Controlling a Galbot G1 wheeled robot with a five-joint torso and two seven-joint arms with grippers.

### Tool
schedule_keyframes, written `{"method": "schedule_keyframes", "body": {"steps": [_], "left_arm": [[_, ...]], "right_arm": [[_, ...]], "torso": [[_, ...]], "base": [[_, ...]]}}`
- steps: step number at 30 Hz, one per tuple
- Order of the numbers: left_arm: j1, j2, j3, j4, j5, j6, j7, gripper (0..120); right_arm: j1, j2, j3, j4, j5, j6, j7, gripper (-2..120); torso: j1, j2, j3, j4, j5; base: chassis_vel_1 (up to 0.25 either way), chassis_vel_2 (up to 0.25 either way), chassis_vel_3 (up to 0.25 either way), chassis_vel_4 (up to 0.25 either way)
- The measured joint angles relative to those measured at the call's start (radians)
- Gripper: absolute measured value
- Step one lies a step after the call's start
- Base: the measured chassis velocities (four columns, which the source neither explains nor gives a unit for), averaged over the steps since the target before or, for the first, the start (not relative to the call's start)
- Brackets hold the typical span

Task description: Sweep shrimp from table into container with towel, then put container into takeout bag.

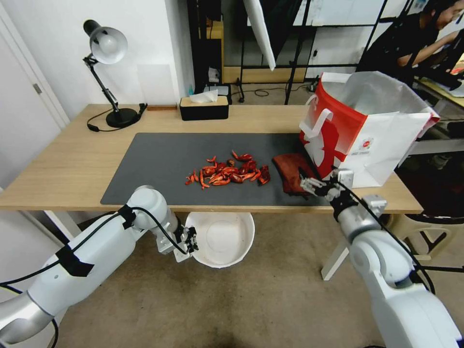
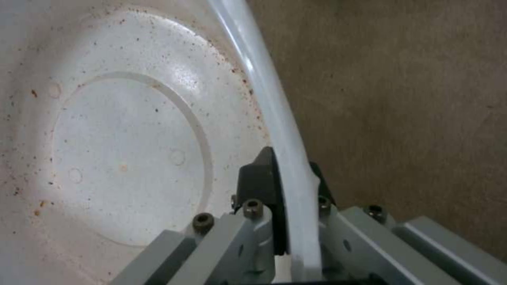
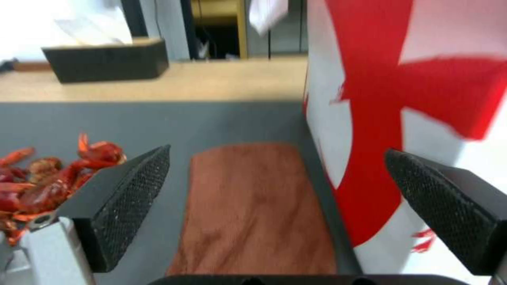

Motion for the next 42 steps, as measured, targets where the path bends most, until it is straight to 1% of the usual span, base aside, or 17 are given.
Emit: {"method": "schedule_keyframes", "body": {"steps": [1, 4, 6, 8, 11, 14, 15, 19, 22, 27, 40, 41, 42], "left_arm": [[0.000, 0.000, 0.000, 0.000, 0.000, 0.000, 0.000, 0], [0.005, 0.001, 0.000, -0.002, -0.001, -0.001, 0.000, 0], [0.005, 0.002, 0.000, -0.002, -0.001, -0.001, 0.000, 0], [0.005, 0.002, 0.001, 0.003, -0.001, -0.002, 0.000, 0], [0.005, 0.002, 0.002, 0.008, -0.002, -0.005, 0.000, 0], [0.003, 0.001, 0.005, 0.014, -0.003, -0.007, -0.003, 0], [0.003, 0.001, 0.005, 0.014, -0.003, -0.007, -0.003, 0], [0.002, -0.002, 0.011, 0.023, -0.004, -0.012, -0.013, 0], [0.003, -0.003, 0.014, 0.026, -0.005, -0.013, -0.015, 0], [0.003, -0.005, 0.017, 0.031, -0.005, -0.016, -0.020, 0], [0.009, -0.002, 0.020, 0.033, -0.017, -0.017, -0.025, 0], [0.010, -0.002, 0.020, 0.033, -0.018, -0.016, -0.025, 0], [0.010, -0.001, 0.021, 0.033, -0.019, -0.016, -0.025, 0]], "right_arm": [[0.000, 0.000, 0.000, 0.000, 0.000, 0.000, 0.000, 100], [0.049, -0.004, -0.037, -0.027, 0.056, -0.073, 0.048, 100], [0.057, -0.003, -0.045, -0.032, 0.070, -0.084, 0.060, 100], [0.083, 0.003, -0.065, -0.051, 0.101, -0.119, 0.098, 100], [0.103, 0.010, -0.082, -0.069, 0.107, -0.138, 0.125, 100], [0.135, 0.020, -0.111, -0.094, 0.118, -0.172, 0.181, 100], [0.135, 0.020, -0.111, -0.094, 0.118, -0.172, 0.181, 100], [0.164, 0.026, -0.136, -0.117, 0.125, -0.208, 0.232, 100], [0.172, 0.026, -0.143, -0.126, 0.131, -0.225, 0.243, 100], [0.188, 0.030, -0.157, -0.145, 0.136, -0.243, 0.255, 100], [0.207, 0.041, -0.177, -0.177, 0.155, -0.246, 0.280, 100], [0.208, 0.043, -0.178, -0.180, 0.159, -0.246, 0.282, 99], [0.209, 0.045, -0.179, -0.182, 0.165, -0.246, 0.285, 95]], "torso": [[0.000, 0.000, 0.000, 0.0000, 0.0000], [0.000, 0.000, 0.000, 0.0000, 0.0000], [0.000, 0.000, 0.000, -0.0001, -0.0001], [0.000, 0.000, 0.000, 0.0000, -0.0001], [0.000, 0.000, 0.000, -0.0001, -0.0002], [0.000, 0.000, 0.000, -0.0001, -0.0001], [0.000, 0.000, 0.000, -0.0001, -0.0001], [0.000, 0.000, 0.000, -0.0001, -0.0001], [0.000, 0.000, 0.000, -0.0001, -0.0001], [0.000, 0.000, 0.000, -0.0001, 0.0000], [0.000, 0.000, 0.000, -0.0001, -0.0001], [0.000, 0.000, 0.000, -0.0001, 0.0000], [0.000, 0.000, 0.000, -0.0001, -0.0001]], "base": [[0.000, 0.000, 0.000, 0.000], [0.000, 0.000, 0.000, 0.000], [0.000, 0.000, 0.000, 0.000], [0.000, 0.000, 0.000, 0.000], [0.000, 0.000, 0.000, 0.000], [0.000, 0.000, 0.000, 0.000], [0.000, 0.000, 0.000, 0.000], [0.000, 0.000, 0.000, 0.000], [0.000, 0.000, 0.000, 0.000], [0.000, 0.000, 0.000, 0.000], [0.000, 0.000, 0.000, 0.000], [0.000, 0.000, 0.000, 0.000], [0.000, 0.000, 0.000, 0.000]]}}
